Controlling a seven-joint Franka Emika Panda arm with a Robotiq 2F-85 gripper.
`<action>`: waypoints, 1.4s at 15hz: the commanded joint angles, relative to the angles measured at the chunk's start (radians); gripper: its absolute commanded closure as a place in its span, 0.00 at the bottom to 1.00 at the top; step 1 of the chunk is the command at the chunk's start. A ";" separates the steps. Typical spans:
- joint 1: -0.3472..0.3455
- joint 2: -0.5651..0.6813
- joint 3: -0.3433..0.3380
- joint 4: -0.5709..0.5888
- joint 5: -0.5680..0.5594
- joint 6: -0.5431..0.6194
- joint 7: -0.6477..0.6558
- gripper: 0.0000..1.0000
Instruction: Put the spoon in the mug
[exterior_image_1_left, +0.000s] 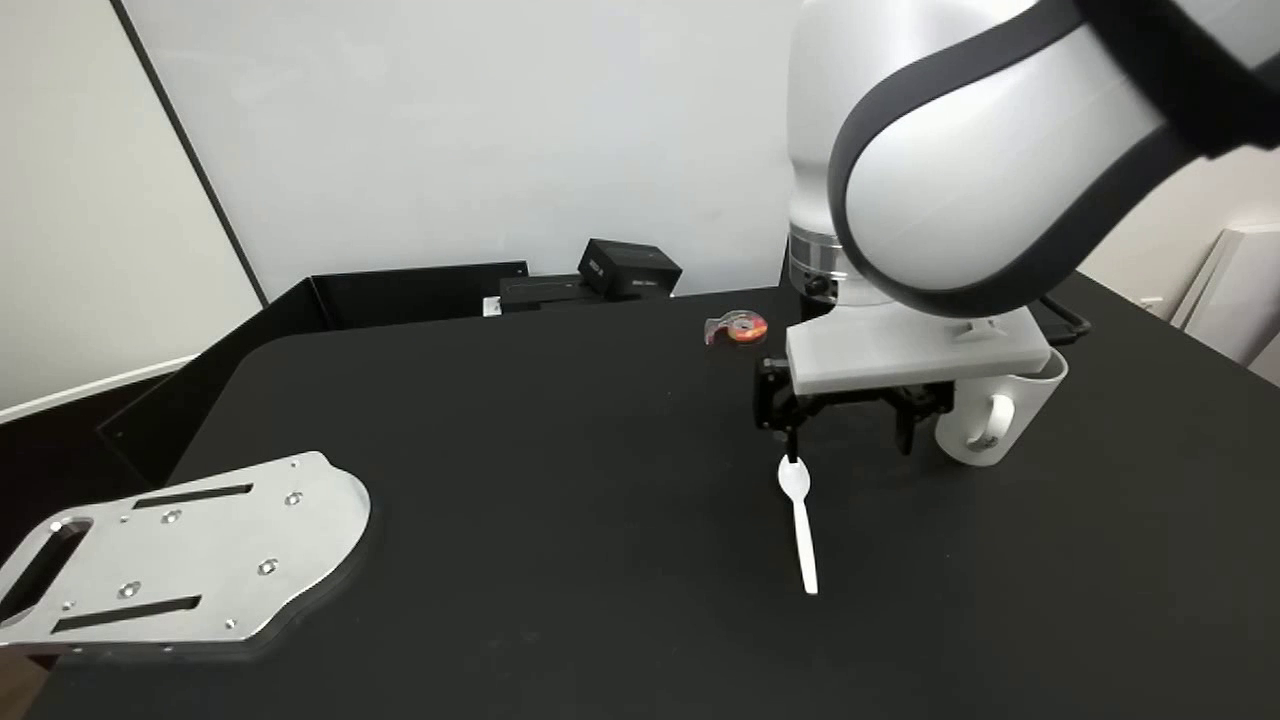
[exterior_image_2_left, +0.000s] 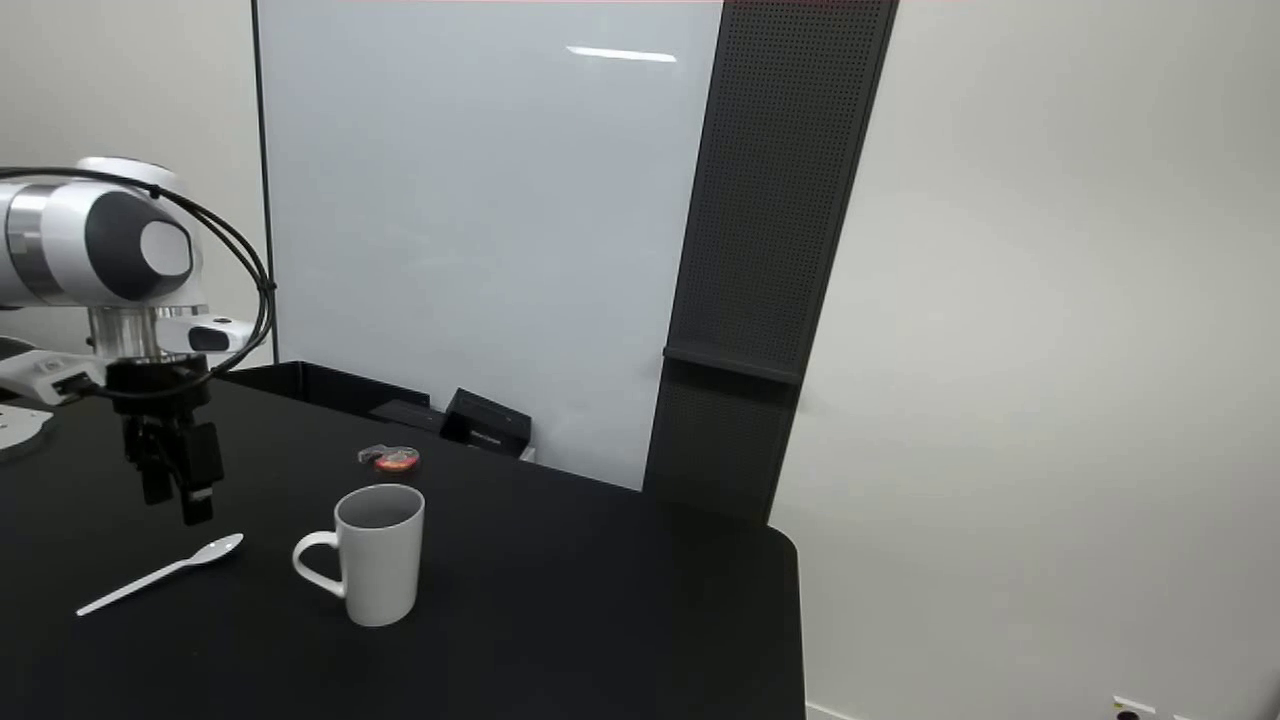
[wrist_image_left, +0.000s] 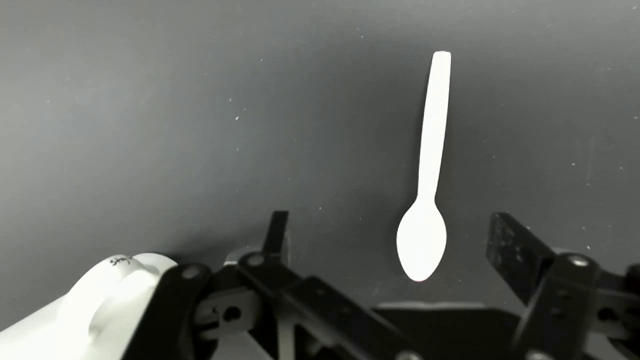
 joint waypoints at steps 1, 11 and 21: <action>-0.036 0.022 0.035 0.018 0.075 0.011 -0.015 0.00; -0.024 0.038 0.028 0.001 0.103 0.081 -0.026 0.00; -0.006 0.045 0.008 0.001 0.081 0.109 0.010 0.00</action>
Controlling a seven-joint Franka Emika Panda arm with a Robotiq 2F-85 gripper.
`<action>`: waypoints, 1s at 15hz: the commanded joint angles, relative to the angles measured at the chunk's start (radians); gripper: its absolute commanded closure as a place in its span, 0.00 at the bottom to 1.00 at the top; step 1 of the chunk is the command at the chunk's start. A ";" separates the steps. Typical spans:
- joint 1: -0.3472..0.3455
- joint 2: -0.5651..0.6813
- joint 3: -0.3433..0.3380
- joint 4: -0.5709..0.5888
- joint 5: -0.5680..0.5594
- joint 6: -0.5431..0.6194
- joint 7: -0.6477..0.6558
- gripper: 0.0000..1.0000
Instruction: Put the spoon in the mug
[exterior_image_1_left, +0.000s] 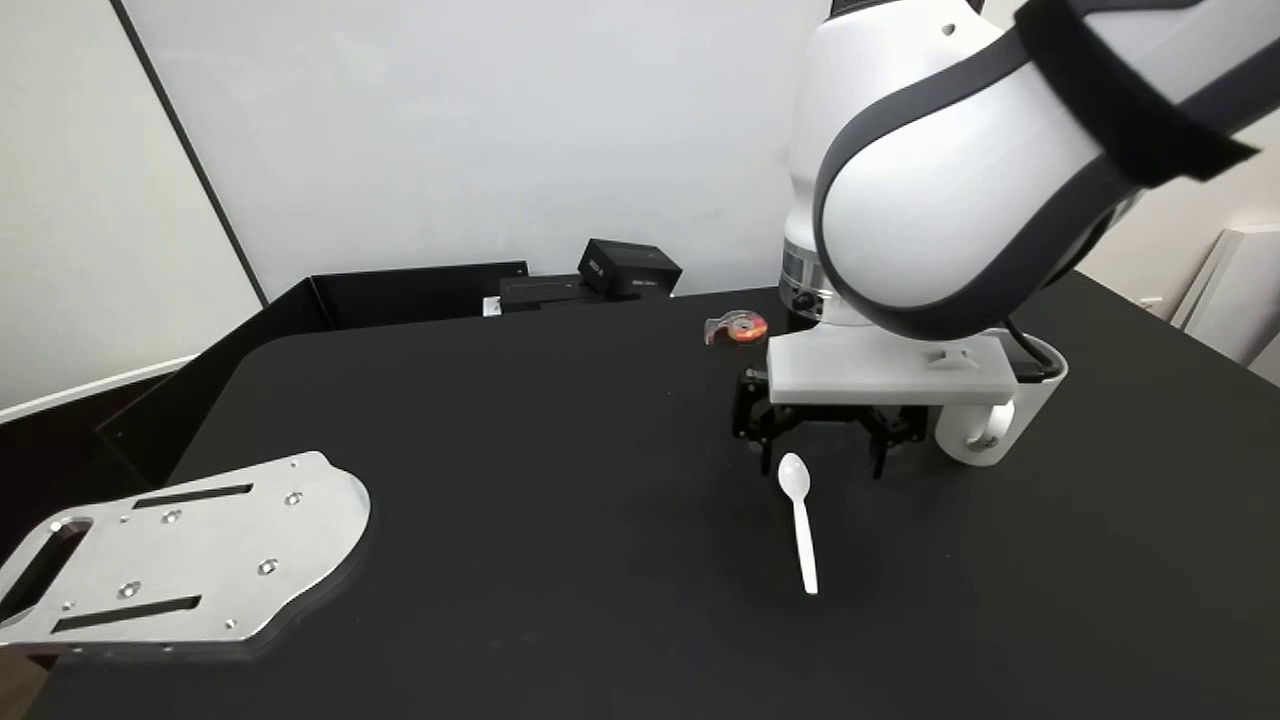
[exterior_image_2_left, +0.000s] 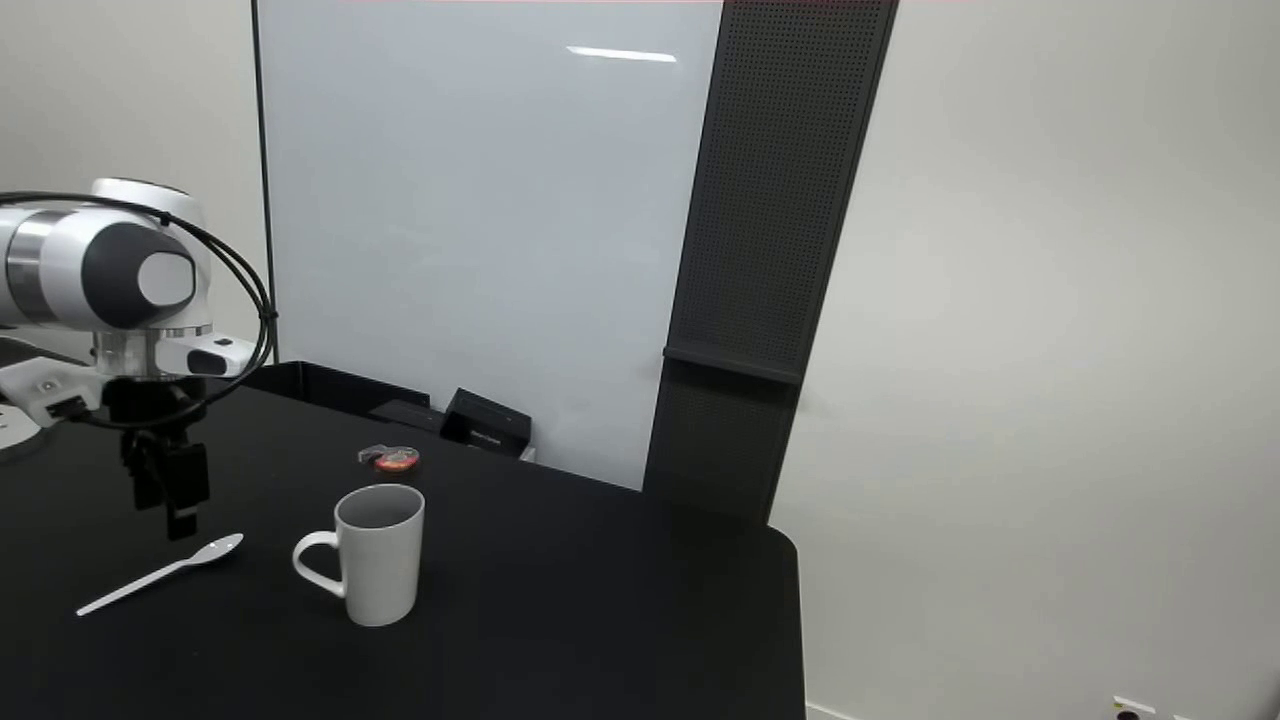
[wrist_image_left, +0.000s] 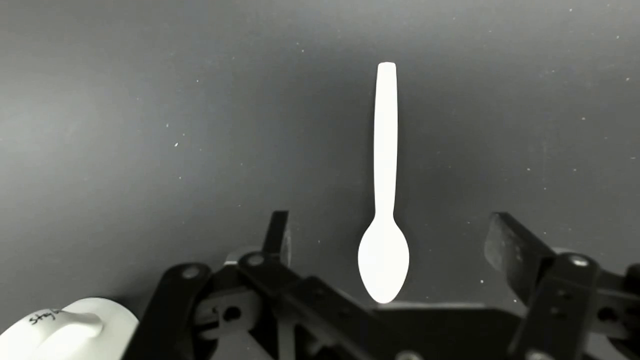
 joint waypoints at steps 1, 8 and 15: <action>0.025 0.014 -0.030 0.005 -0.031 0.049 0.037 0.00; 0.061 0.071 -0.076 0.012 -0.041 0.249 0.041 0.00; 0.111 0.096 -0.117 0.014 -0.035 0.244 0.086 0.00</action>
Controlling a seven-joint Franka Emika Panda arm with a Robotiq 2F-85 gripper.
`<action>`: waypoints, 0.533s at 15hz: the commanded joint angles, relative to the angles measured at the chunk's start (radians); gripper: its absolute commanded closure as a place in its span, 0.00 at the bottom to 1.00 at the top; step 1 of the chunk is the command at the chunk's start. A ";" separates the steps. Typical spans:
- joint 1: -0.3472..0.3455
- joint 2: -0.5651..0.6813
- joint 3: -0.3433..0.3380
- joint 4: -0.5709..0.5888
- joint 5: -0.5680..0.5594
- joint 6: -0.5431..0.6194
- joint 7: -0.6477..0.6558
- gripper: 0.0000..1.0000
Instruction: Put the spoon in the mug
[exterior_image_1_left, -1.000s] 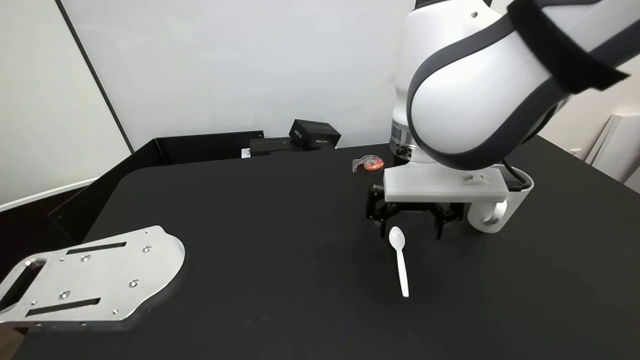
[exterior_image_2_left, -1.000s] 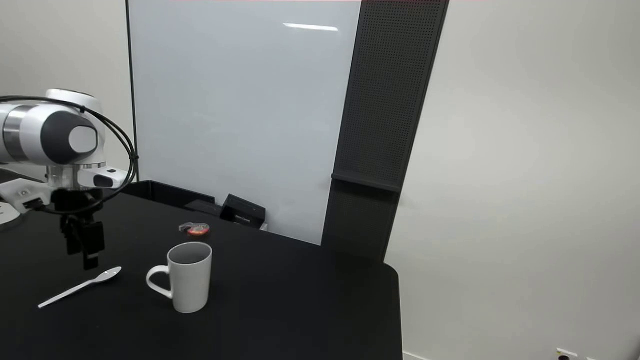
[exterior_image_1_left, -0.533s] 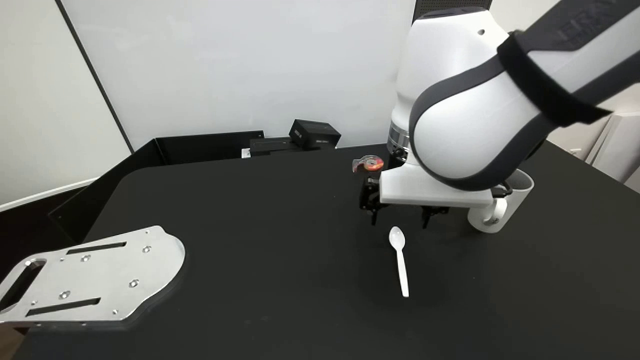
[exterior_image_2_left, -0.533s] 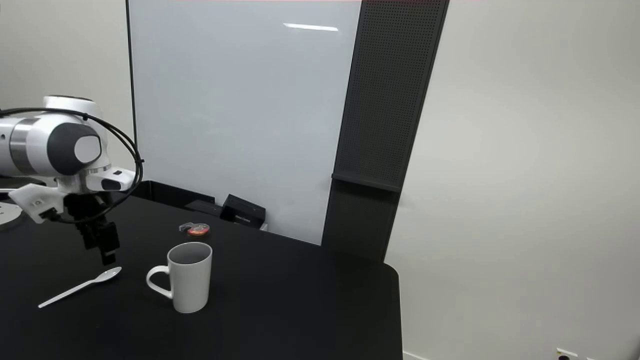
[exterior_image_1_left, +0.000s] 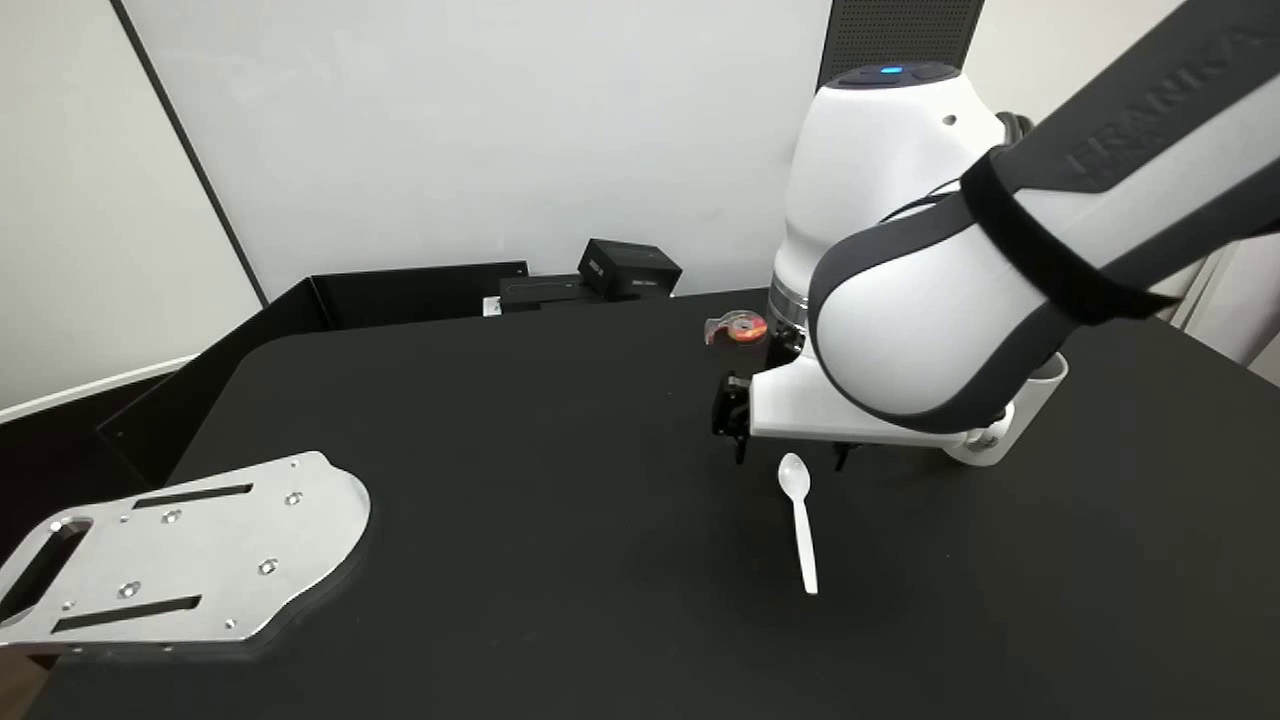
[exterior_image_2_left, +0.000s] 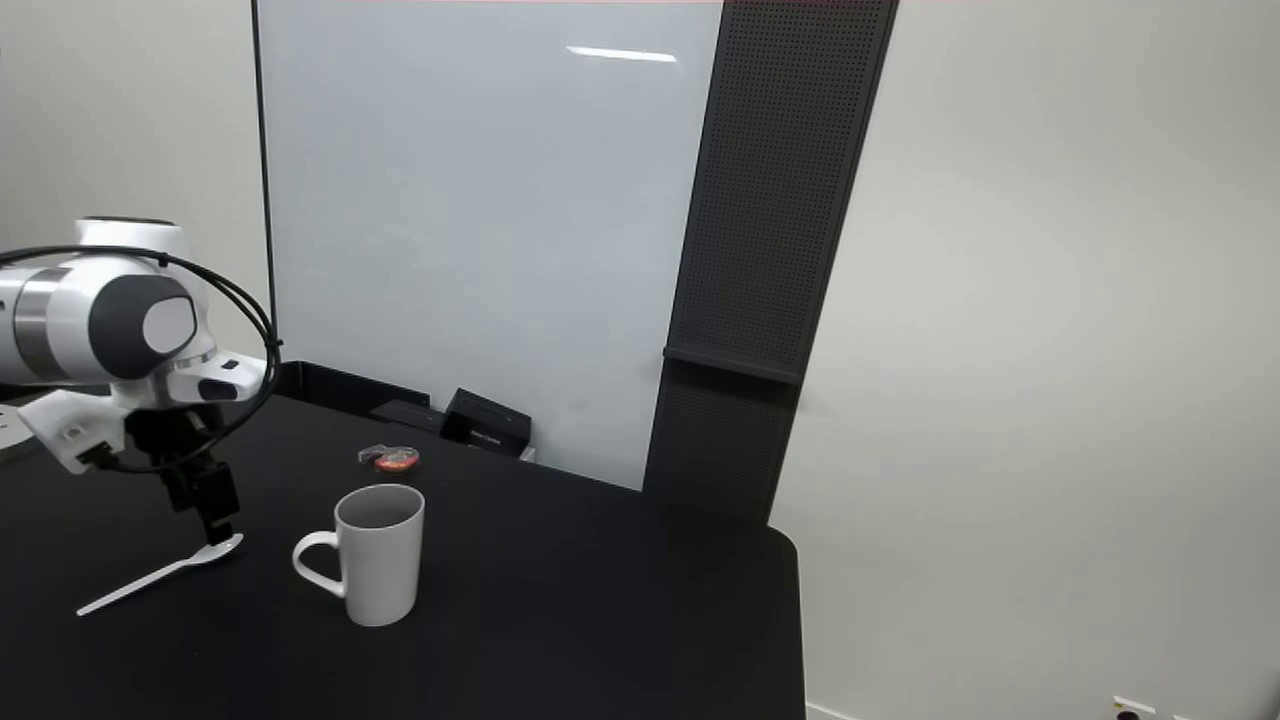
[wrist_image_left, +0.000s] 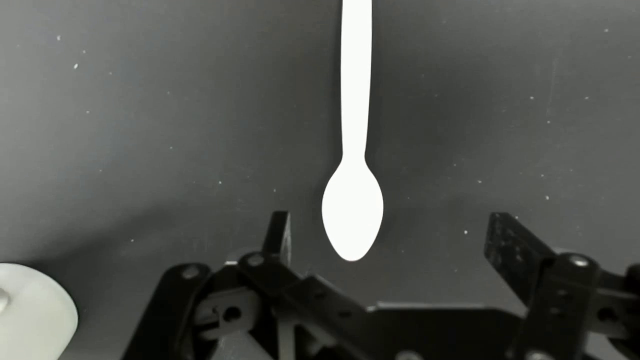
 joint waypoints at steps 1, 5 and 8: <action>0.038 0.012 -0.034 0.011 -0.002 -0.008 0.070 0.00; 0.037 0.026 -0.033 0.002 0.004 0.013 0.077 0.00; 0.028 0.042 -0.026 0.004 0.021 0.019 0.070 0.00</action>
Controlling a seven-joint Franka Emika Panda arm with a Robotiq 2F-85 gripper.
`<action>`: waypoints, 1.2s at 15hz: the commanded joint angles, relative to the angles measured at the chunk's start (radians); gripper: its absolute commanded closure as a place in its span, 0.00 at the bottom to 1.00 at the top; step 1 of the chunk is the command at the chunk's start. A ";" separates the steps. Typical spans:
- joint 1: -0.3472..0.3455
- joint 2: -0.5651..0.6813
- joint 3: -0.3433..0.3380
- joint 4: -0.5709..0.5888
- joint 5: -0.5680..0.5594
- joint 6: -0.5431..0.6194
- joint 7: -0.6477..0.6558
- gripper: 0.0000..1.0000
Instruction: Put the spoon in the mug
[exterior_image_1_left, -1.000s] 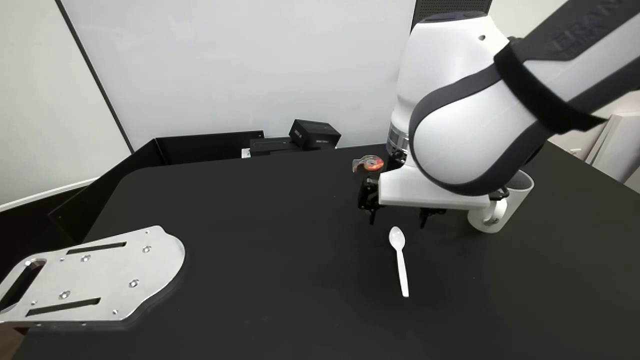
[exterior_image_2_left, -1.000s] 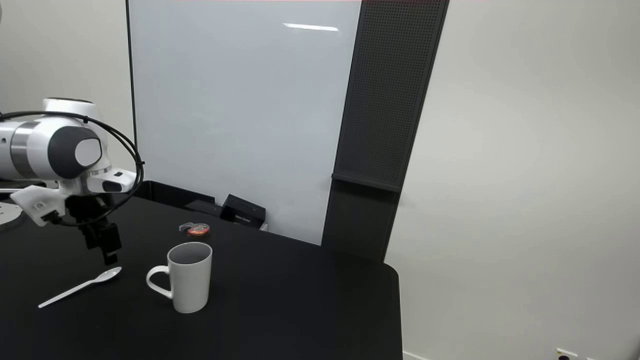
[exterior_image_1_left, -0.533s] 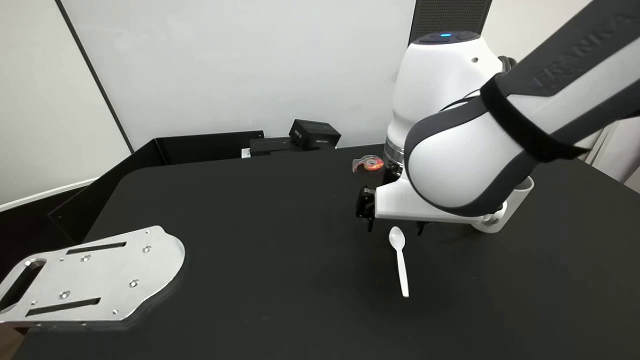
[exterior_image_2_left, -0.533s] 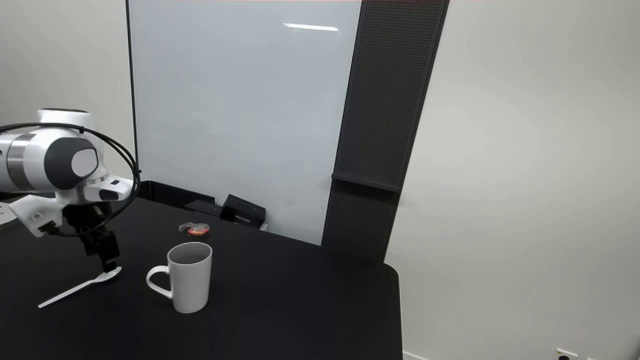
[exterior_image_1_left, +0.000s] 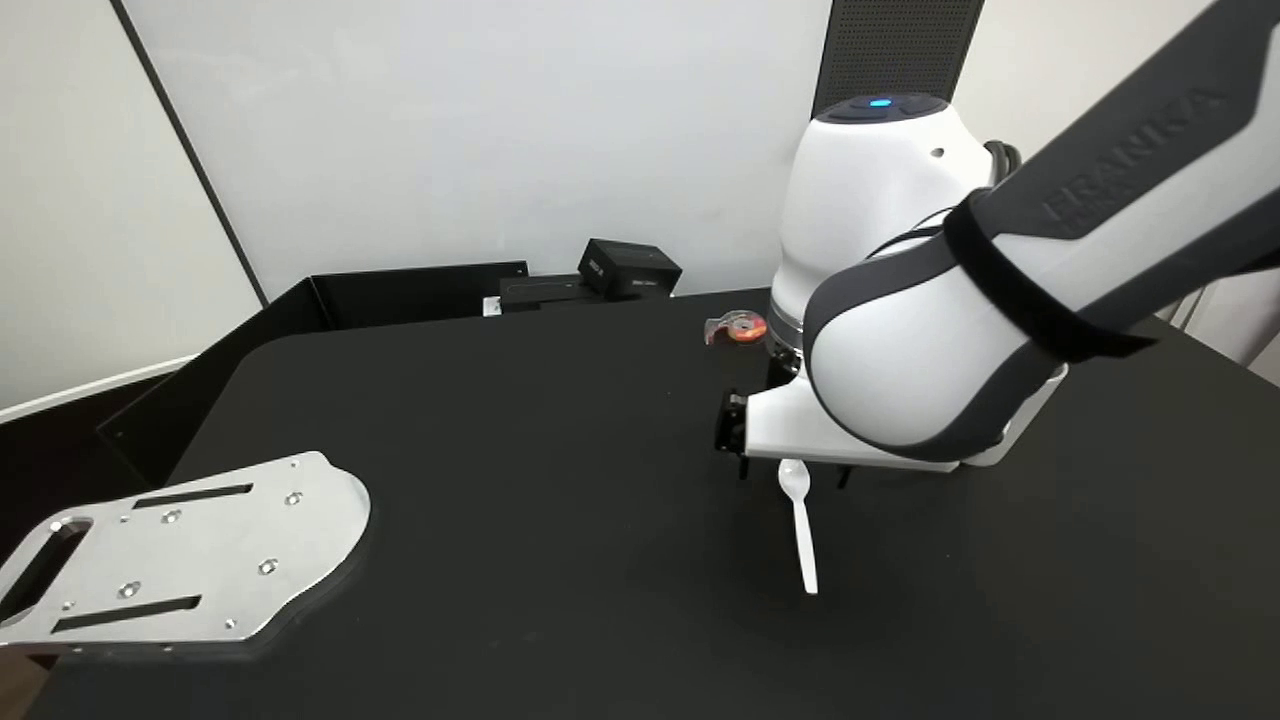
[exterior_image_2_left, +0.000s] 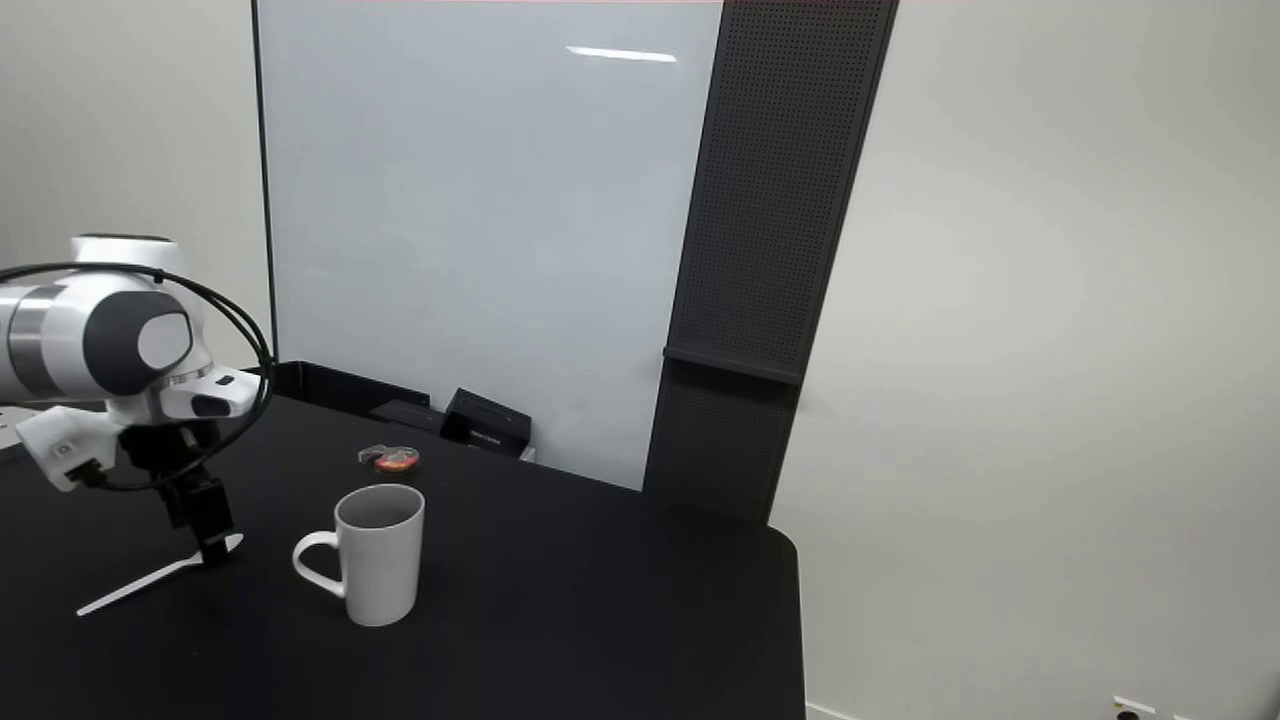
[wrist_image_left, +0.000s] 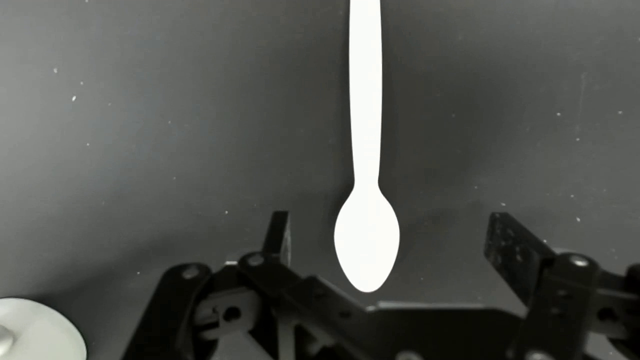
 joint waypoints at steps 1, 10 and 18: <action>0.001 0.019 -0.004 0.006 0.012 0.017 0.029 0.00; 0.010 0.046 -0.016 0.018 0.022 0.020 0.034 0.33; 0.016 0.044 -0.025 0.026 0.019 0.017 0.037 0.88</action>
